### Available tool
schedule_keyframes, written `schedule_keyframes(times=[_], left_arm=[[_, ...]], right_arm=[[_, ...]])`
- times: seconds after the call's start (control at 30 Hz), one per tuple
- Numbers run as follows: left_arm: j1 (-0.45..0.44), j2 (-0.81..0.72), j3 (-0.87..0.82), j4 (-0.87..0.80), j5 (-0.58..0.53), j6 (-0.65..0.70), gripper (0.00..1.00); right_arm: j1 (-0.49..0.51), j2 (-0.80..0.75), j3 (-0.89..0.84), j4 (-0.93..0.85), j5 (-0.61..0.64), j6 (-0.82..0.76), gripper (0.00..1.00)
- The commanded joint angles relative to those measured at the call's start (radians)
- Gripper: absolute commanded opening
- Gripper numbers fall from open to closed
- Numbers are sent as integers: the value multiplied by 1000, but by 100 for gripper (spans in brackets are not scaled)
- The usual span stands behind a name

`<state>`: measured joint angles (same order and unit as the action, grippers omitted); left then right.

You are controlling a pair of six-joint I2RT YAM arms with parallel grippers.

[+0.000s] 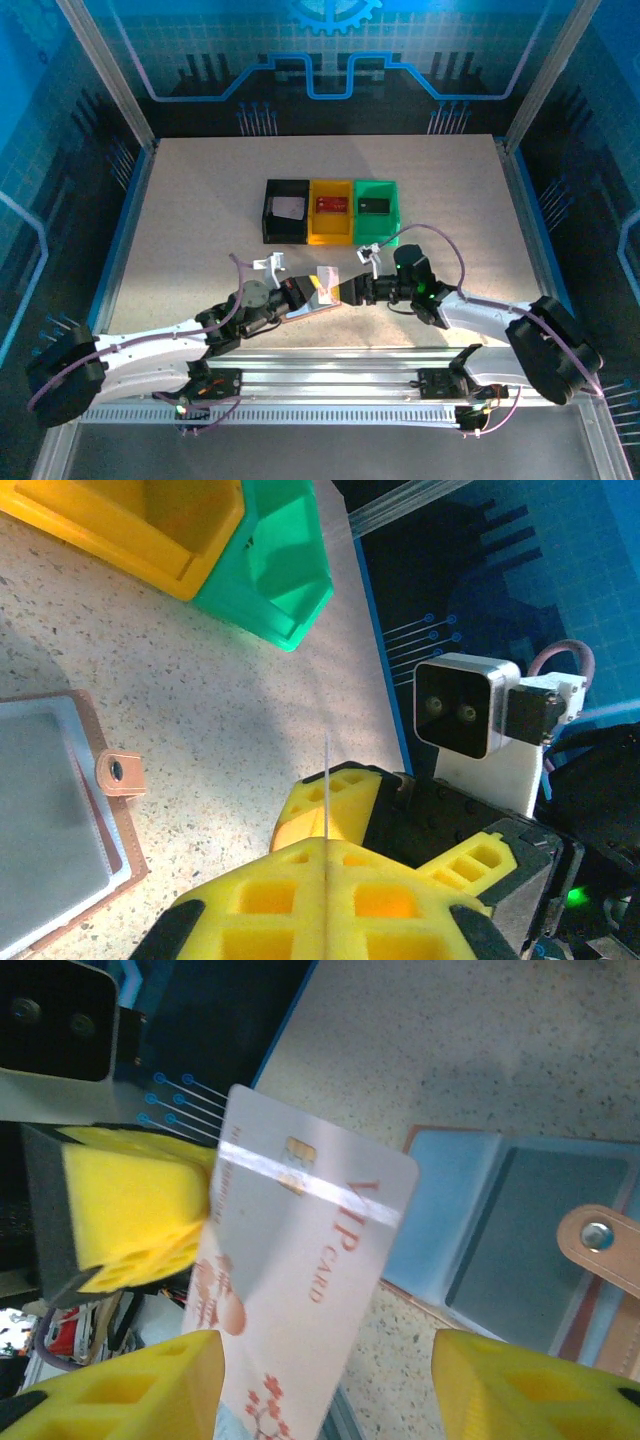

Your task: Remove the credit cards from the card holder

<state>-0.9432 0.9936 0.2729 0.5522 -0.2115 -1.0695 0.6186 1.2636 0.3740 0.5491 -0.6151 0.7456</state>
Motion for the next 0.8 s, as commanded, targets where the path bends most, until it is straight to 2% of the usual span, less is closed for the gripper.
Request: schedule_keyframes(times=[0.0, 0.3, 0.77], left_arm=[[-13, -10, 2, 35, 0, 28, 0], [-25, 10, 3, 53, -8, 27, 0], [-28, 5, 2, 25, -26, 30, 0]], right_arm=[[4, -29, -8, 93, -33, 18, 55], [12, -50, -20, 143, -34, 48, 43], [11, -112, -9, 74, -21, 35, 6]])
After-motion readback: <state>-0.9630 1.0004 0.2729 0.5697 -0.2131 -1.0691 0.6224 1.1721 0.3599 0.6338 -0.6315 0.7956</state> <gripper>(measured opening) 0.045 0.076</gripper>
